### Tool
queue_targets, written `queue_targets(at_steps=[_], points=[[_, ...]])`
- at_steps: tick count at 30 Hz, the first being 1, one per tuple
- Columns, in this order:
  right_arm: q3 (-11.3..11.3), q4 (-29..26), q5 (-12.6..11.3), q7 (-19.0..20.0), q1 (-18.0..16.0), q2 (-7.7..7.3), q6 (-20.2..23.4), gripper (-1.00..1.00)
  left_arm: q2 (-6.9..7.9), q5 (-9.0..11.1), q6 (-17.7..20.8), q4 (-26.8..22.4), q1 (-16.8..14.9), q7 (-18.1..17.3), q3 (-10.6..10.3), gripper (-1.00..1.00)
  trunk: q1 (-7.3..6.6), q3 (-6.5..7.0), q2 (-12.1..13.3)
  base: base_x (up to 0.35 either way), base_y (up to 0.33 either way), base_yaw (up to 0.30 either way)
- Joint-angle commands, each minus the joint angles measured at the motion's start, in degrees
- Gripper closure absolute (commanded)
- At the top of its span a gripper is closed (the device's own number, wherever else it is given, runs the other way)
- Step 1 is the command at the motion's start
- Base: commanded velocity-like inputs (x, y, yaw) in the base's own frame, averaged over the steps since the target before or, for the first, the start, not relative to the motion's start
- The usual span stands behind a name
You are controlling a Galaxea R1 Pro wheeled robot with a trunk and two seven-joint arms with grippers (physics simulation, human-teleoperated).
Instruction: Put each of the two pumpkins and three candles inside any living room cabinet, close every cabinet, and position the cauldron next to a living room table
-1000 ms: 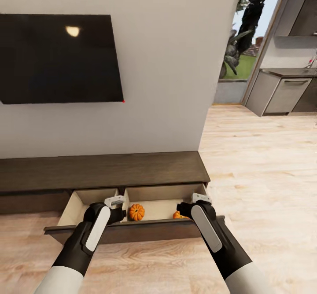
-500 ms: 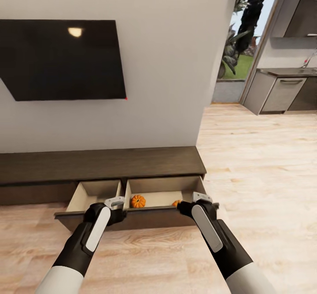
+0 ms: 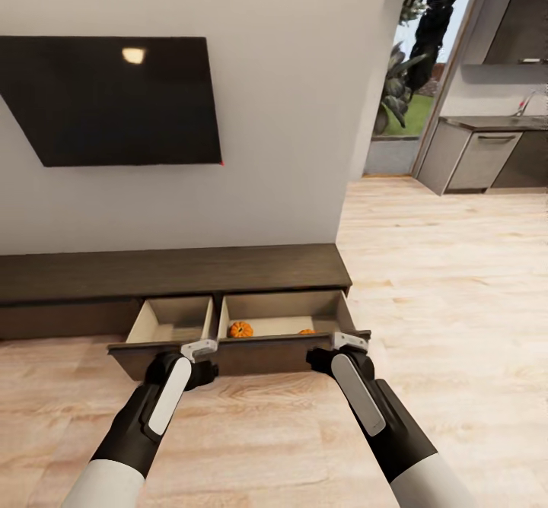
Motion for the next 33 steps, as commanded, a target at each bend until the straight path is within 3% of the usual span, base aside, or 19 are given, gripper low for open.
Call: queue_targets(at_steps=[1,8,25,33], points=[[0.1,0.0,-0.5,-0.6,-0.1,0.00,0.1,-1.00,0.02,0.6,0.1,-0.1,0.0,0.6,0.0,-1.00,-0.03,-0.06,-0.1,-0.330,0.000,0.000],[0.1,0.1,-0.5,-0.6,-0.1,0.00,0.1,-1.00,0.02,0.2,0.1,-0.1,0.0,0.6,-0.1,-1.00,-0.03,-0.06,-0.1,-0.163,0.000,0.000],[0.2,0.0,-0.5,-0.5,-0.1,-0.04,0.1,-1.00,0.17,0.3,-0.2,0.0,0.0,0.9,0.0,-1.00,3.71,-3.11,-6.9,-0.004,0.000,0.000],[0.2,0.5,-0.3,-0.6,-0.1,0.00,-0.2,-1.00,0.22,-0.4,-0.8,4.2,-0.1,0.9,-0.1,-1.00,5.46,-4.55,-10.1,0.000,0.000,0.000]])
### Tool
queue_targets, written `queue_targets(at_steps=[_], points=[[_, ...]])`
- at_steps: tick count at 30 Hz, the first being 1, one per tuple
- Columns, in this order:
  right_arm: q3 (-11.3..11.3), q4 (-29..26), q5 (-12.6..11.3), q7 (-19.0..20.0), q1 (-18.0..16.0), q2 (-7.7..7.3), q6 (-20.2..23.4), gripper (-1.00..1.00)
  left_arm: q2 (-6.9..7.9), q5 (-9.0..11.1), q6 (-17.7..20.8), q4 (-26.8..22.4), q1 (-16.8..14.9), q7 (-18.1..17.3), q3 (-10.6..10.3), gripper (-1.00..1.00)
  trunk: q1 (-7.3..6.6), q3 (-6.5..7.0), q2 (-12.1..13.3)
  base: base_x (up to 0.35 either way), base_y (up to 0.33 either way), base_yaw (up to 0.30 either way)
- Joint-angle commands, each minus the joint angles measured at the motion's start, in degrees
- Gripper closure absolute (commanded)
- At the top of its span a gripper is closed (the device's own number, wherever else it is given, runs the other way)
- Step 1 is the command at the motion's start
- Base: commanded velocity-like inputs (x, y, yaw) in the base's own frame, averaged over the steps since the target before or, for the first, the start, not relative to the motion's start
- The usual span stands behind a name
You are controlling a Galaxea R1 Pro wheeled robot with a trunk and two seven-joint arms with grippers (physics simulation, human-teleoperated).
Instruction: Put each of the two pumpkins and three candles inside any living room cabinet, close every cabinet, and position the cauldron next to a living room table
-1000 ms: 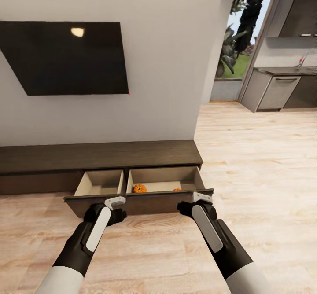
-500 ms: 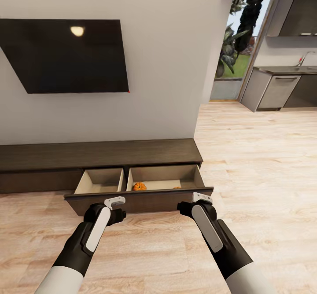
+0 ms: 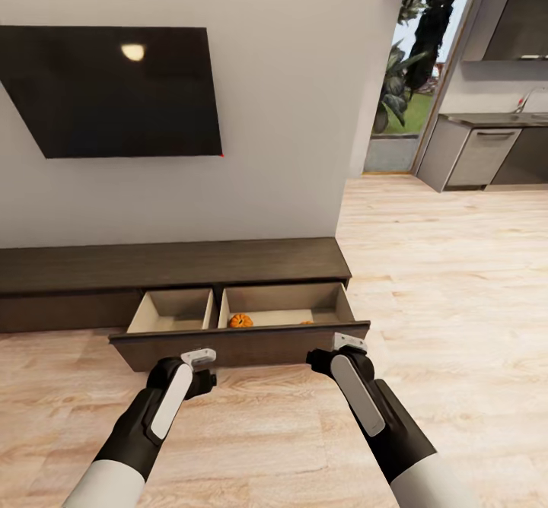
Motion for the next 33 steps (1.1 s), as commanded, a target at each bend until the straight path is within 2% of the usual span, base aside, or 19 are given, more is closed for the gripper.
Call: queue_targets(at_steps=[1,5,7,10,17,19,22,23,24,27,30,33], points=[[0.1,0.1,-0.4,-0.6,-0.1,-0.01,-0.2,-1.00,0.03,0.5,0.0,0.3,-0.1,0.6,-0.1,-1.00,0.23,-0.24,-0.5,0.000,0.000,0.000],[0.1,4.0,0.0,-0.6,-0.1,-0.08,-2.1,-1.00,0.04,0.3,-0.9,0.7,0.0,0.6,-0.2,-1.00,1.11,-0.96,-2.1,0.000,0.000,0.000],[0.3,7.7,0.2,-0.6,-0.1,-0.05,-3.4,-1.00,0.01,0.0,-2.5,0.9,0.0,0.6,-0.5,-1.00,1.55,-1.32,-2.9,0.000,0.000,0.000],[0.5,10.3,0.3,-0.6,-0.1,-0.03,-4.4,-1.00,-0.01,-0.8,-4.7,2.3,0.0,0.6,-0.7,-1.00,2.20,-1.86,-4.1,0.000,0.000,0.000],[0.8,11.5,0.5,-0.6,-0.1,-0.22,-8.1,-1.00,-0.14,-2.7,-12.4,6.5,0.0,0.1,-1.3,-1.00,3.74,-3.11,-6.9,0.000,0.000,0.000],[0.8,11.5,0.6,-0.6,-0.1,-0.33,-9.7,-1.00,-0.19,-3.5,-15.3,7.5,0.0,0.0,-2.9,-1.00,4.18,-3.47,-7.7,0.000,0.000,0.000],[1.0,11.5,0.6,-0.4,-0.1,-0.43,-14.3,-1.00,-0.24,-4.3,-21.5,11.2,0.0,-0.1,-7.5,-1.00,4.84,-4.01,-8.9,0.000,0.000,0.000],[1.7,11.5,0.7,0.3,-0.1,-0.47,-16.6,-1.00,-0.27,-4.4,-24.4,12.9,-0.1,-0.1,-9.4,-1.00,5.06,-4.19,-9.3,0.000,0.000,0.000],[2.1,11.6,0.7,0.7,-0.1,-0.49,-17.6,-1.00,-0.29,-4.4,-25.7,13.7,0.0,-0.1,-10.2,-1.00,5.28,-4.37,-9.7,0.000,0.000,0.000],[5.3,12.5,0.7,5.0,0.1,-0.75,-24.5,-1.00,-0.35,-4.5,-31.6,17.0,-0.1,-0.1,-13.8,-1.00,5.94,-4.91,-10.9,0.000,0.000,0.000],[7.7,13.7,0.6,7.9,0.2,-0.91,-30.9,-1.00,-0.36,-4.6,-34.4,18.0,0.0,-0.1,-15.1,-1.00,6.60,-5.45,-12.1,0.000,0.000,0.000],[9.9,16.8,0.6,9.0,0.3,-0.89,-35.3,-1.00,-0.30,-4.6,-36.5,18.3,-0.1,-0.1,-15.6,-1.00,7.26,-5.99,-13.3,0.000,0.000,0.000]])
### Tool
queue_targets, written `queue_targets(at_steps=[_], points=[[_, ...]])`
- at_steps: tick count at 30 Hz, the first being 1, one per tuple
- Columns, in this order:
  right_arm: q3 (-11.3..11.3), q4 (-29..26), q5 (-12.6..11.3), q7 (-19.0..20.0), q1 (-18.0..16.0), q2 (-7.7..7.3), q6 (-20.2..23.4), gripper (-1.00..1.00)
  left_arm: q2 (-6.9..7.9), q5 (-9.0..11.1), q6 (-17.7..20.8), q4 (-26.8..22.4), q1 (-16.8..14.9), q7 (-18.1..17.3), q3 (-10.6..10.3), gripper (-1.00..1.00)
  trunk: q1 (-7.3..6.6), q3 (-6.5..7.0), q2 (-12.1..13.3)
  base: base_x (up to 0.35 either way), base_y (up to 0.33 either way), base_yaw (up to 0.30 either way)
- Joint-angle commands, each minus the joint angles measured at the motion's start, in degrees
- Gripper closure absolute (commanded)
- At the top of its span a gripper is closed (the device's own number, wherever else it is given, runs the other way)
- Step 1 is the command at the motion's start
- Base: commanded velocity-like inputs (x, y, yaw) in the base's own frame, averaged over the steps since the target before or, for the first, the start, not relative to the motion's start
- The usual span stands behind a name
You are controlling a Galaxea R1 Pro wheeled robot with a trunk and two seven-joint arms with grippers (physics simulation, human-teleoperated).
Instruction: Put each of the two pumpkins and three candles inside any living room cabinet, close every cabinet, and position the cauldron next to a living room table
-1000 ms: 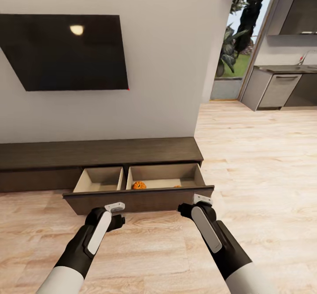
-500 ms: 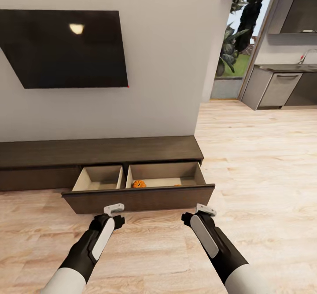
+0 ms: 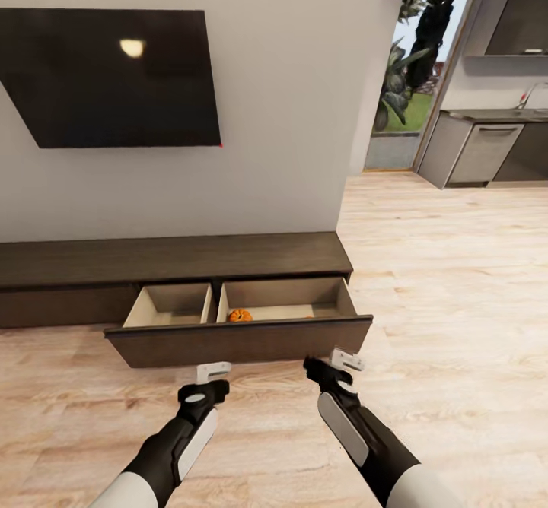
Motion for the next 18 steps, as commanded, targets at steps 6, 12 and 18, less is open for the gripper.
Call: queue_targets(at_steps=[6,12,18], points=[[5.4,4.4,-0.1,0.2,0.0,-0.06,-6.8,-1.00,0.13,0.6,-2.7,0.4,0.0,0.5,-0.4,-1.00,1.32,-1.13,-2.5,0.000,0.000,0.000],[8.9,9.0,-0.2,0.2,0.0,-0.08,-13.1,-1.00,0.09,0.3,-4.7,2.0,0.0,0.5,-0.7,-1.00,2.64,-2.21,-4.9,0.000,0.000,0.000],[11.8,12.0,0.0,0.7,0.3,-0.18,-23.2,-1.00,0.15,0.4,-9.5,3.4,0.0,0.5,-1.9,-1.00,3.96,-3.29,-7.3,0.000,0.000,0.000]])
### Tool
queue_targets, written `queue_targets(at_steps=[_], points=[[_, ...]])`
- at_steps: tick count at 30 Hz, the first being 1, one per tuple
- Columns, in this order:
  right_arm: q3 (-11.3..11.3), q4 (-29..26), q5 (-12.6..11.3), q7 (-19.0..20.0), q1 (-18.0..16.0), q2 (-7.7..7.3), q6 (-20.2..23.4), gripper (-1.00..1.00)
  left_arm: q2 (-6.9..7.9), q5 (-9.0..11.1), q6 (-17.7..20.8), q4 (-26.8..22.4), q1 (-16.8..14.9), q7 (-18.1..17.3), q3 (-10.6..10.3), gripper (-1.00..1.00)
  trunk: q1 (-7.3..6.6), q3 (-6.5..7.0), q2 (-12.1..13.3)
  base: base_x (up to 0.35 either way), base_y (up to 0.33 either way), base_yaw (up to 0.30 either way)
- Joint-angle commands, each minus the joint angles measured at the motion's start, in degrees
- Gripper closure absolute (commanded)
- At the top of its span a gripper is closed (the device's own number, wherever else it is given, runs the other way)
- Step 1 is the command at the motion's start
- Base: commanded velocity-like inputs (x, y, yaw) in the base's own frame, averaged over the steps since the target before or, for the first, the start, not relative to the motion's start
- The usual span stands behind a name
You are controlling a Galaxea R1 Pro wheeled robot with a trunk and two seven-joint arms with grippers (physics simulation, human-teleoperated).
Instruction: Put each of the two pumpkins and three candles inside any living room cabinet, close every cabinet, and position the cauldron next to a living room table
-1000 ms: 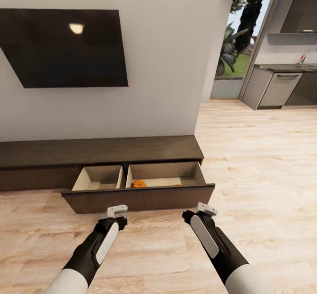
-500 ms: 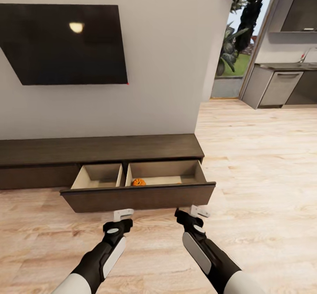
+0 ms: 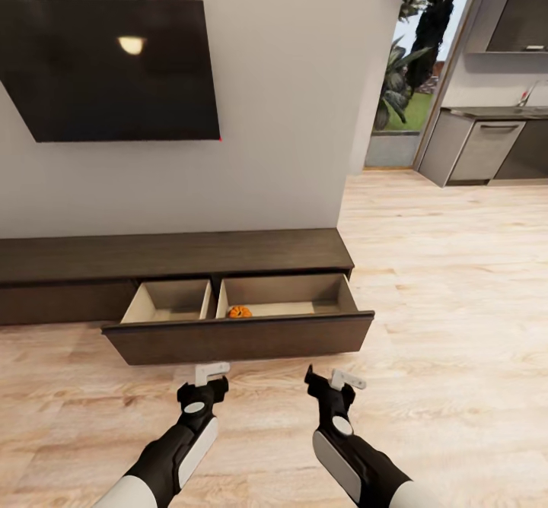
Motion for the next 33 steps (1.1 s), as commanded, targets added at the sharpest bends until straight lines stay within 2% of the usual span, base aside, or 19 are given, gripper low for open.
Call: queue_targets(at_steps=[1,4,8,14,19,23,33], points=[[0.6,0.2,-0.6,0.5,0.0,-0.17,-2.5,-1.00,0.05,0.2,-0.2,0.3,-0.1,0.5,-0.5,-1.00,0.22,-0.23,-0.4,0.000,0.000,0.000],[0.8,0.7,-0.8,3.2,0.1,-0.47,-5.4,-1.00,0.05,0.2,-0.7,0.7,0.0,0.5,-0.8,-1.00,0.88,-0.77,-1.6,0.000,0.000,0.000],[0.9,1.2,-0.9,6.0,0.2,-0.53,-6.7,-1.00,0.05,0.1,-1.8,0.9,0.0,0.5,-0.9,-1.00,1.76,-1.49,-3.3,0.000,0.000,0.000],[0.9,1.4,-0.9,6.9,0.2,-0.33,-6.9,-1.00,0.14,0.3,-4.0,1.2,0.0,0.5,-0.9,-1.00,3.08,-2.57,-5.7,0.000,0.000,0.000],[0.9,1.5,-0.8,7.9,0.2,-0.40,-6.8,-1.00,0.22,0.3,-4.2,1.3,0.0,0.5,-0.8,-1.00,4.18,-3.46,-7.7,0.000,0.000,0.000],[0.9,2.0,-0.8,10.4,0.2,-0.56,-6.6,-1.00,0.23,0.4,-4.4,1.3,0.0,0.5,-0.7,-1.00,5.05,-4.18,-9.3,0.000,0.000,0.000],[0.9,2.7,-0.7,12.3,0.2,-0.68,-6.6,-1.00,0.23,0.3,-4.7,1.3,0.0,0.5,-0.8,-1.00,7.25,-5.98,-13.3,0.000,0.000,0.000]])
